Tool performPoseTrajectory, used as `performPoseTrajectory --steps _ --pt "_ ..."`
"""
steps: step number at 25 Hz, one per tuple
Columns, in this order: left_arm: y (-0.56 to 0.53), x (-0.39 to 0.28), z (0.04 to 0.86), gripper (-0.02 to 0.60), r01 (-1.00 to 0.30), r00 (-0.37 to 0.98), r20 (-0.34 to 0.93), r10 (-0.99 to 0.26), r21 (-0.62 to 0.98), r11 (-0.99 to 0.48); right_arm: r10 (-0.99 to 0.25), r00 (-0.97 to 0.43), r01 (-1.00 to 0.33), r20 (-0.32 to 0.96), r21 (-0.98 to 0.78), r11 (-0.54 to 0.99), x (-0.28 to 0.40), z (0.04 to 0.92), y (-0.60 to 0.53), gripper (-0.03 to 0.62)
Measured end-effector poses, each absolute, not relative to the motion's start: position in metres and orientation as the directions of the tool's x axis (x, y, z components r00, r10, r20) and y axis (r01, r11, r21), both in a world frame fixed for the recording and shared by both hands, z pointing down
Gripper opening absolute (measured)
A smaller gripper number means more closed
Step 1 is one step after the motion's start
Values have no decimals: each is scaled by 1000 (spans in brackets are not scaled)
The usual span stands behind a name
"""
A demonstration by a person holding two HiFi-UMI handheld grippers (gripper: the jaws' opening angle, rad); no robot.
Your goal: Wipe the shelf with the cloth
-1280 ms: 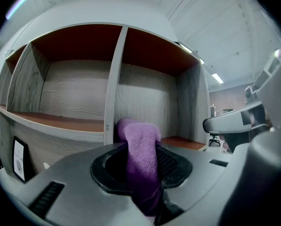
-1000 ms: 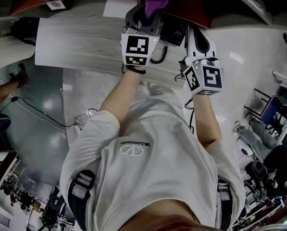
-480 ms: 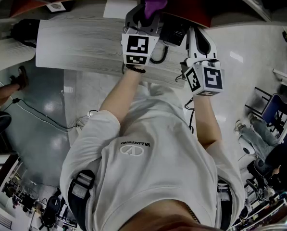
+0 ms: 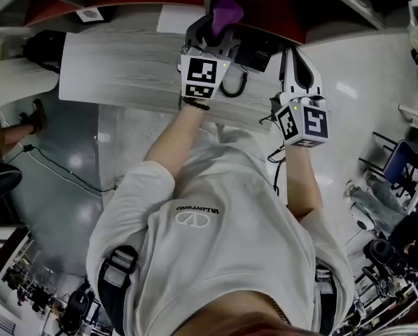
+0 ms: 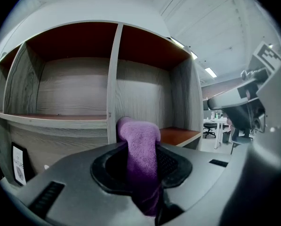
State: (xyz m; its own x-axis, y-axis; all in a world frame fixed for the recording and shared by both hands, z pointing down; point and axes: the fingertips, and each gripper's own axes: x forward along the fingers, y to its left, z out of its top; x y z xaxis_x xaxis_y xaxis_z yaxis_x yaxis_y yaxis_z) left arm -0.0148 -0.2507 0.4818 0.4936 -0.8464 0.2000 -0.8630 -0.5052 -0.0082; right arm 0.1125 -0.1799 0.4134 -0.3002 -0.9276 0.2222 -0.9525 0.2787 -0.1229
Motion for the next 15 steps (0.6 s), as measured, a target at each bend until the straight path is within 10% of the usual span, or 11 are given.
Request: performPoseTrajectory --steps 15 --pt "-198 -47 442 103 -785 600 122 -790 -100 -612 -957 -220 -975 187 -83 208 139 388 -147 1"
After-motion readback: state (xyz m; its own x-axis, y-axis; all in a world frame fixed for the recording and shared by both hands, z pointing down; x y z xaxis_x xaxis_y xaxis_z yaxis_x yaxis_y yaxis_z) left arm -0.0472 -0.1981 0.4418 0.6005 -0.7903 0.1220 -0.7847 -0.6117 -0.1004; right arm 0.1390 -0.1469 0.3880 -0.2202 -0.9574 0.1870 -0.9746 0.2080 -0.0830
